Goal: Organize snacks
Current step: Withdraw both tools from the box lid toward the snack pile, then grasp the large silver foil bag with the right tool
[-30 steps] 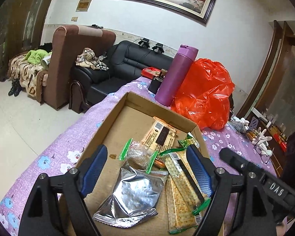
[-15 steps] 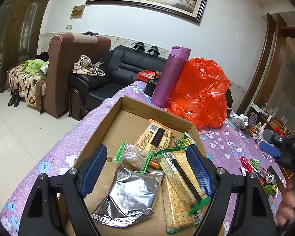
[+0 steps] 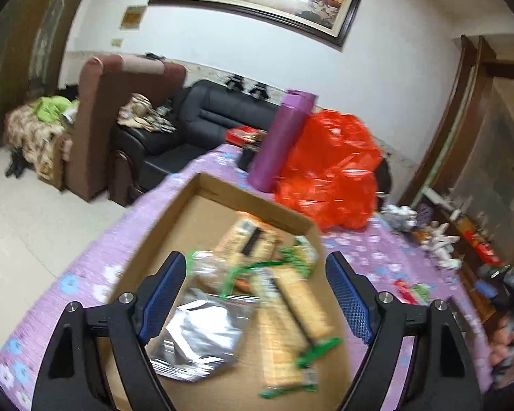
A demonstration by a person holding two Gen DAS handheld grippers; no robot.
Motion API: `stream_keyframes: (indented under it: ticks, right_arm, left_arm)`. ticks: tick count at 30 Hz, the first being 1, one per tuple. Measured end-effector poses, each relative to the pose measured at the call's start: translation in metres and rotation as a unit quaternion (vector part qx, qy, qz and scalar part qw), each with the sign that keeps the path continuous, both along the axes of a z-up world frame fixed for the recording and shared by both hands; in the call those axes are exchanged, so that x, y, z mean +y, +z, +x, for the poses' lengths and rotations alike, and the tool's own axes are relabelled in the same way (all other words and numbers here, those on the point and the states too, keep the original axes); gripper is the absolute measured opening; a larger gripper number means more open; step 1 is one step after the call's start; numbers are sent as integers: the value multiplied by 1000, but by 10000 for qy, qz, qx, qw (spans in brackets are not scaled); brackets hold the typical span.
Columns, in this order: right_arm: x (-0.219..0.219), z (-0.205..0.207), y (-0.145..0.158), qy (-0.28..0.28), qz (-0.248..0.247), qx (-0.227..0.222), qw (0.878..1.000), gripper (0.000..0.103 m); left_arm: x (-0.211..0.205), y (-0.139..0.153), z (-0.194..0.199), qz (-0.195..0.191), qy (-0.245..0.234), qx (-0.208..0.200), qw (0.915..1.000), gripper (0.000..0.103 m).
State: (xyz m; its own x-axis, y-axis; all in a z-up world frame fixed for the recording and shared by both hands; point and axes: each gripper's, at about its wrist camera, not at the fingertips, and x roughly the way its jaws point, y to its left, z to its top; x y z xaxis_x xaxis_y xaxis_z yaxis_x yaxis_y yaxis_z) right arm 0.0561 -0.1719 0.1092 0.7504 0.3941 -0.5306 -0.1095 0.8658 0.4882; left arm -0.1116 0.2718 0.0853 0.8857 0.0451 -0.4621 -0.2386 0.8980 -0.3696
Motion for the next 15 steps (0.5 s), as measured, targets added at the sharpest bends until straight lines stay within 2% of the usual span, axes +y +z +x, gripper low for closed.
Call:
stream_keyframes:
  ticks: [3,6,11,13,14,15]
  right_arm:
    - [-27,1,-14,-216,-84,247,9994,60]
    - [-36,3,-30,-98,128,596,9981,60]
    - [-20,16,-46,173,300,1073,9936,61]
    - [-10,24,-52,230,186,1253,9917,67]
    - [-6,28,-55,233,44,1334,9908,73]
    - [0,34,-58,163,-226,1480,9886,73]
  left_arm:
    - [-29,18,4,-8,-463,-44,9989,83]
    - [-63,29,13,-36,-1035,26,9946,83]
    - [-125,24,42,-41,-1941,568,9793,83]
    - [-140,18,51,-114,-2118,739,9745,83]
    - [-147,13,56,-183,-2195,852,9717,83]
    - [-151,10,59,-228,-2238,934,9699,83]
